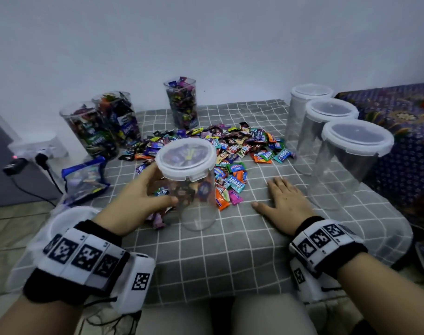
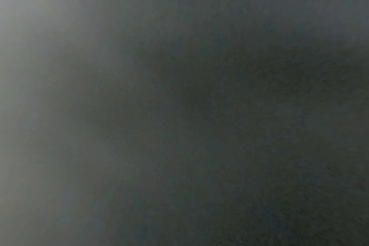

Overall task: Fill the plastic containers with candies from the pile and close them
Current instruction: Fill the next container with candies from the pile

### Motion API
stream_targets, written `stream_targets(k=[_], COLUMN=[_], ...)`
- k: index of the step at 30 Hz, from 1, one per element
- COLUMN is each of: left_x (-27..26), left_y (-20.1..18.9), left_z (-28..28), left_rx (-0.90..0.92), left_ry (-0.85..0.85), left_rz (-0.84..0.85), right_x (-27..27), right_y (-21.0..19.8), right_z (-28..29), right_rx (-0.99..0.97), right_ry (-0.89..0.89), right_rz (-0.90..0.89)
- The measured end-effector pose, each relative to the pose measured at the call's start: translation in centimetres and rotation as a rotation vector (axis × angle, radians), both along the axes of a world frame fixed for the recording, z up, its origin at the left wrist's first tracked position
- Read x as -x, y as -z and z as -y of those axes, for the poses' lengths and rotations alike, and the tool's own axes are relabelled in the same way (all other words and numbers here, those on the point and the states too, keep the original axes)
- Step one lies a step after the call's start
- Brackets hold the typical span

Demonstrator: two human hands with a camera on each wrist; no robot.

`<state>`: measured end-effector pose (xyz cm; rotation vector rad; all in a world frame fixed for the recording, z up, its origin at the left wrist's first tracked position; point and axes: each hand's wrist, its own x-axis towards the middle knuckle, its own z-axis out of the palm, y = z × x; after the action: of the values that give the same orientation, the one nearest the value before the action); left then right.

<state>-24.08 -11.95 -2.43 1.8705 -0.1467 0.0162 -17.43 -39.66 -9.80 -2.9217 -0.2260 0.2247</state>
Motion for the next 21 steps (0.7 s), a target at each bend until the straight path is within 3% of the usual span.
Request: stream_targets(k=[4,6,9,12,15,21], left_x=[0.4,0.4,-0.2,-0.8,-1.0,-1.6], left_y=[-2.0,-2.8,-2.7,-1.5,0.2,2.4], left_z=[-1.1,-1.2,-1.4,-1.1,0.1,1.5], left_rx=[-0.013,0.018,0.039,0.036,0.062,0.055], left_ry=[-0.182,-0.243,-0.115,0.052,0.083,-0.045], left_rz=[0.044,0.065,0.025,-0.004,0.027,0.093], right_x=[1.0,2.0,3.2,3.8,4.1,4.6], right_y=[-2.7,-4.5,-7.2,-9.3,-10.4,-11.0], right_z=[-1.1,-2.6,-5.3,-7.5,-9.3,-11.8], right_rx=[-0.289,-0.431,-0.540,-0.393,-0.161,0.083], right_ry=[-0.013,-0.083,-0.307,-0.487,-0.589,-0.494], right_rz=[0.060,0.219,0.558,0.664,0.660,0.611])
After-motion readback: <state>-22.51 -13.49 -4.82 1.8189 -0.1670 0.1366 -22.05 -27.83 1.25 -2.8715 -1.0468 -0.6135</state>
